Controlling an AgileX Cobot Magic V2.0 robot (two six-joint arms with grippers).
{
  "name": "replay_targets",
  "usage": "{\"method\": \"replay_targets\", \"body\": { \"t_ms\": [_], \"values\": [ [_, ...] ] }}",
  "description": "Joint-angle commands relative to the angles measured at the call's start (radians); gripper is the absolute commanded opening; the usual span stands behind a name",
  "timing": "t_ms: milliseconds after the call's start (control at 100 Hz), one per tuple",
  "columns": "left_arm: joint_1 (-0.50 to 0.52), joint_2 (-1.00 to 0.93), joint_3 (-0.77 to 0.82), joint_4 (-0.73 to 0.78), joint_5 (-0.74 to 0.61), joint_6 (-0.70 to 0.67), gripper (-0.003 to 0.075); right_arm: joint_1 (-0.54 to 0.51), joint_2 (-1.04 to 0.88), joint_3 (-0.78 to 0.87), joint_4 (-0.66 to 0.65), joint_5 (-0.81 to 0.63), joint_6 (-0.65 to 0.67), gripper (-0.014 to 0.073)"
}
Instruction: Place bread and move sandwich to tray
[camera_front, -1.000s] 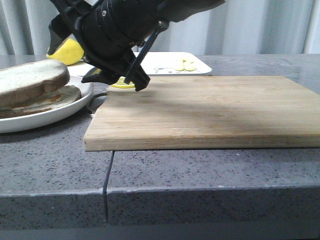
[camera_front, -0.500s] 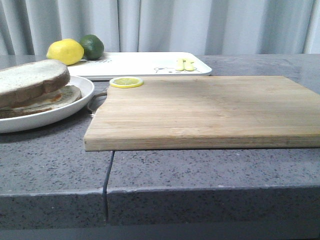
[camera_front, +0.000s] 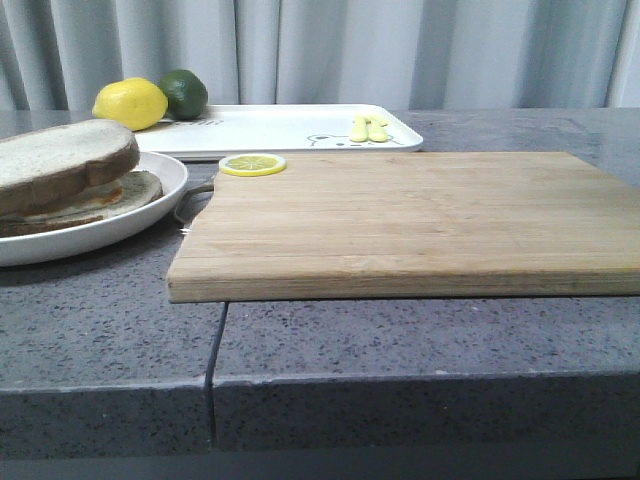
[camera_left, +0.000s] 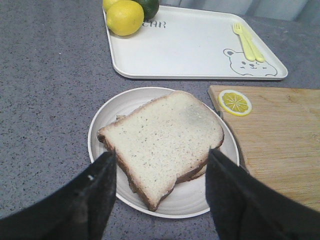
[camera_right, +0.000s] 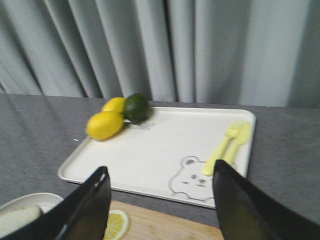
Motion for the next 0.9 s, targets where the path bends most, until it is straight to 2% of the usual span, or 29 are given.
{"method": "replay_targets", "body": {
  "t_ms": [0,130,320,390,460,660,890],
  "values": [
    [0.001,0.011,-0.035,-0.025,-0.069,0.0,0.0366,-0.048,-0.102,0.026,-0.131,-0.033,0.06,0.0458],
    [0.001,0.011,-0.035,-0.025,-0.069,0.0,0.0366,-0.068,-0.237,0.118,-0.358,-0.032,0.159,0.0458],
    [0.001,0.011,-0.035,-0.025,-0.069,0.0,0.0366,-0.068,-0.436,0.256,-0.733,-0.033,0.425,0.0458],
    [0.001,0.011,-0.035,-0.025,-0.069,0.0,0.0366,-0.068,-0.511,0.312,-0.829,-0.027,0.484,0.0458],
    [0.001,0.011,-0.035,-0.025,-0.069,0.0,0.0366,-0.068,-0.584,0.372,-0.869,-0.013,0.497,0.0458],
    [0.001,0.011,-0.035,-0.025,-0.069,0.0,0.0366,-0.068,-0.751,0.508,-0.87,0.008,0.497,0.0458],
    [0.001,0.011,-0.035,-0.025,-0.069,0.0,0.0366,-0.068,-0.819,0.549,-0.872,0.035,0.496,0.0458]
  ]
}}
